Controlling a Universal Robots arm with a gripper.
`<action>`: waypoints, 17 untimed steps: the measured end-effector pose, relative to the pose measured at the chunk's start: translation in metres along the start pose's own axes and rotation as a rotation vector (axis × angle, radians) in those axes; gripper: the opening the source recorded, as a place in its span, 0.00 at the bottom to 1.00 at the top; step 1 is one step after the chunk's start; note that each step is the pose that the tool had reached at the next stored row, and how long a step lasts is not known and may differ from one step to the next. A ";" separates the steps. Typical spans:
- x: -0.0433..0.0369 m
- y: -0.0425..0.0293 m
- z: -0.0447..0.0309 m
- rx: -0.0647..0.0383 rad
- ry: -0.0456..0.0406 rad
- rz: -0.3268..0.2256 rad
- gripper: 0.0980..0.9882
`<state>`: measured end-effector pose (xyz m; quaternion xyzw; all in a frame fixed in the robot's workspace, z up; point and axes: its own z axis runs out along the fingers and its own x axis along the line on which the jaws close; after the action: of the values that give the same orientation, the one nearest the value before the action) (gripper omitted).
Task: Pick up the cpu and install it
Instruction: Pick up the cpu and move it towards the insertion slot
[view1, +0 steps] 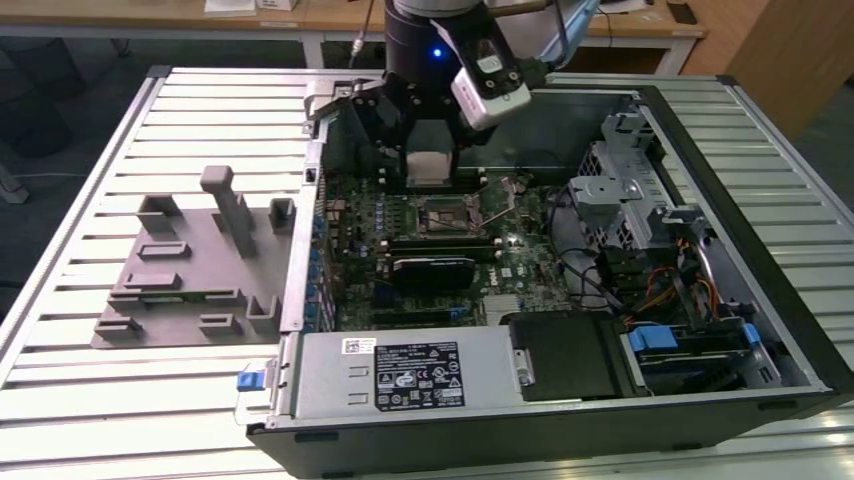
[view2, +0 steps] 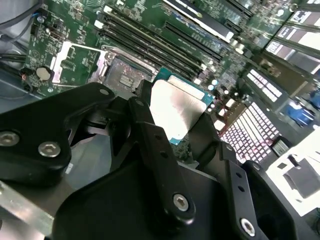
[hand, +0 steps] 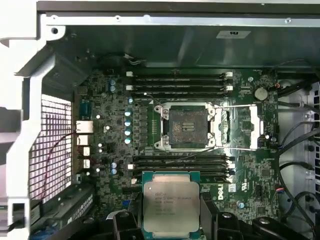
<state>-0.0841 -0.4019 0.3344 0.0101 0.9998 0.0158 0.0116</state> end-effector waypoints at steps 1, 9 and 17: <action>-0.0019 0.0002 0.0019 0.000 0.0003 0.000 0.50; -0.0176 0.0026 0.0170 0.000 0.0056 0.000 0.50; -0.0281 0.0062 0.0313 0.000 0.0108 0.000 0.50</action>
<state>-0.0552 -0.3952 0.3040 0.0102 0.9998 0.0157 0.0062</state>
